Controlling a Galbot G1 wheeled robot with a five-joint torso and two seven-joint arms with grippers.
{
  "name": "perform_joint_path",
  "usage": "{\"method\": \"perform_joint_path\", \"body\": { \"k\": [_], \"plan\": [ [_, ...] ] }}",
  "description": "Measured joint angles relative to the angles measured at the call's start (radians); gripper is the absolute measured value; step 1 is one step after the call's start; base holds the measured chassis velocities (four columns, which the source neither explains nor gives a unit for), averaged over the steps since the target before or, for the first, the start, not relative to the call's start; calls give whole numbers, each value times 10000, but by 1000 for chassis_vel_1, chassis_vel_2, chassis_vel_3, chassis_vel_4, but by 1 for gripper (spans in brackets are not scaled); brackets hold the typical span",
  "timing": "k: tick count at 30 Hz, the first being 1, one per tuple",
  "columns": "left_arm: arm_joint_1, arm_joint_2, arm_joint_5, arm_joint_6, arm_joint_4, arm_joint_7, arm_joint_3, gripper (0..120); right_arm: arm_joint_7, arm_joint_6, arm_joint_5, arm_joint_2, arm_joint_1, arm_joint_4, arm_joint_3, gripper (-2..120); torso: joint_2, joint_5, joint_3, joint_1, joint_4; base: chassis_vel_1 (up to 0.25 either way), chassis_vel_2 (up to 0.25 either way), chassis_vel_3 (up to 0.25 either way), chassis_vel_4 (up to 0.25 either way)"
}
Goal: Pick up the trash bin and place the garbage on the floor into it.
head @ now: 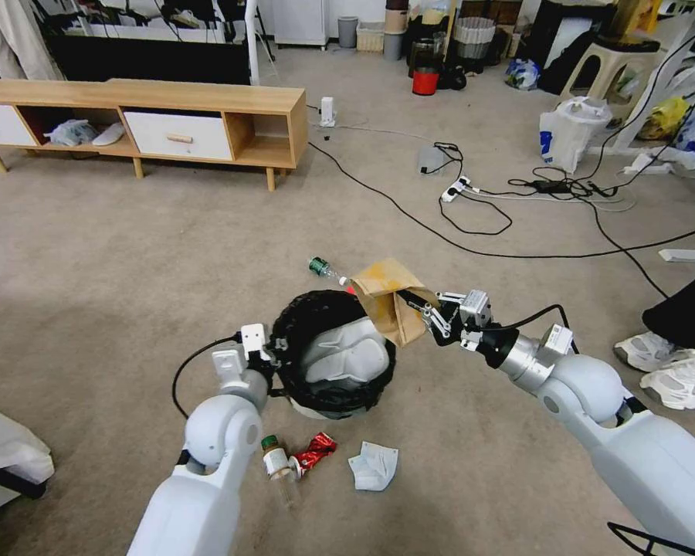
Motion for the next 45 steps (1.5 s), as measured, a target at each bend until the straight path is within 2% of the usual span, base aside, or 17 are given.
{"method": "perform_joint_path", "body": {
  "k": [13, 31, 36, 41, 42, 44, 45],
  "plan": [
    [-68, -206, -57, -67, -89, -32, 515, 4, 271, -127, -502, 0, -157, -142, -104, 0, 0, 0, 0, 0, 0, 0, 0, 0, 0],
    [23, -341, -126, -118, -267, -36, 696, 4, 465, -273, -781, 247, 240, -565, -918, 0, 0, 0, 0, 0, 2, 0, 0, 0, 0],
    [32, -343, -129, -120, -290, -36, 703, 4, 786, -322, -810, 293, 303, -611, -1028, 0, 0, -1, 0, 0, 2, 0, 0, 0, 0],
    [63, -325, -162, -125, -318, -30, 705, 4, 1068, -365, -859, 305, 312, -679, -1106, 19, 0, -1, 0, 0, 1, 0, 0, 0, 0],
    [63, -325, -162, -125, -318, -30, 705, 4, 1068, -365, -859, 305, 312, -679, -1106, 19, 0, -1, 0, 0, 1, 0, 0, 0, 0],
    [76, -315, -189, -125, -332, -29, 705, 4, 1173, -369, -872, 304, 330, -701, -1150, 30, 0, 0, 0, 0, 1, 0, 0, 0, 0],
    [76, -315, -189, -125, -332, -29, 705, 4, 1173, -369, -872, 304, 330, -701, -1150, 30, 0, 0, 0, 0, 1, 0, 0, 0, 0]
  ]
}}
